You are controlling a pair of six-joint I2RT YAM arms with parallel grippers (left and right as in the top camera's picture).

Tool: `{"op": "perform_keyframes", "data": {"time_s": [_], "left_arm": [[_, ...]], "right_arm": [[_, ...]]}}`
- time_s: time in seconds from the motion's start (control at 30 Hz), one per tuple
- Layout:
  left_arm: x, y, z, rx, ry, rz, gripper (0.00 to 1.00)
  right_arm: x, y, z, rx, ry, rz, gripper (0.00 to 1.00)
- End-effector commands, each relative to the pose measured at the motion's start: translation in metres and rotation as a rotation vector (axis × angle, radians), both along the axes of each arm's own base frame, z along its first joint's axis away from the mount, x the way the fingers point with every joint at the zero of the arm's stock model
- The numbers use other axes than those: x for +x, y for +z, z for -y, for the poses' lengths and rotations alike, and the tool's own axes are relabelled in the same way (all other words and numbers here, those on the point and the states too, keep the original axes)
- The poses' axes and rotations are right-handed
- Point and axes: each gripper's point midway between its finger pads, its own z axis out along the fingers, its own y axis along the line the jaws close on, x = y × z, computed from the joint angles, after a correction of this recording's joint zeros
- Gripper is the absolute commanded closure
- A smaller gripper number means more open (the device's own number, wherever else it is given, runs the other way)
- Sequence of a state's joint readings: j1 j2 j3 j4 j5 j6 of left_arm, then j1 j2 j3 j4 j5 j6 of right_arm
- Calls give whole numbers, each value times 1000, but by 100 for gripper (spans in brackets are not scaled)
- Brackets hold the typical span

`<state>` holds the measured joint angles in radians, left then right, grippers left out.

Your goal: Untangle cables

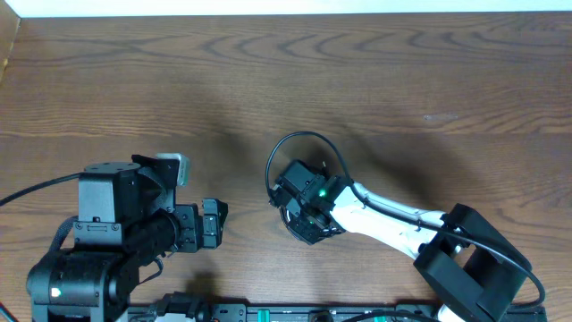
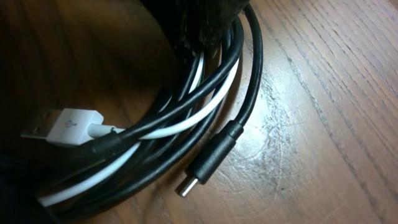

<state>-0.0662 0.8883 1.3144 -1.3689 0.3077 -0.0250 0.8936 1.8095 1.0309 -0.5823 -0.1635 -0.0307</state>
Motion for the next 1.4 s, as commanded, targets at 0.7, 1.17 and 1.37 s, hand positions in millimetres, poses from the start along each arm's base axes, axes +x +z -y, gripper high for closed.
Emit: {"op": "perform_keyframes", "data": {"time_s": [0.7, 1.17, 1.37], "left_arm": [[8, 25, 34, -180, -113, 81, 2], [9, 20, 42, -231, -126, 24, 2], [7, 13, 42, -231, -123, -4, 2]], "right_arm": [[101, 213, 39, 119, -509, 582, 99], [127, 289, 14, 415, -577, 746, 99], [130, 338, 42, 471, -655, 892, 99]]}}
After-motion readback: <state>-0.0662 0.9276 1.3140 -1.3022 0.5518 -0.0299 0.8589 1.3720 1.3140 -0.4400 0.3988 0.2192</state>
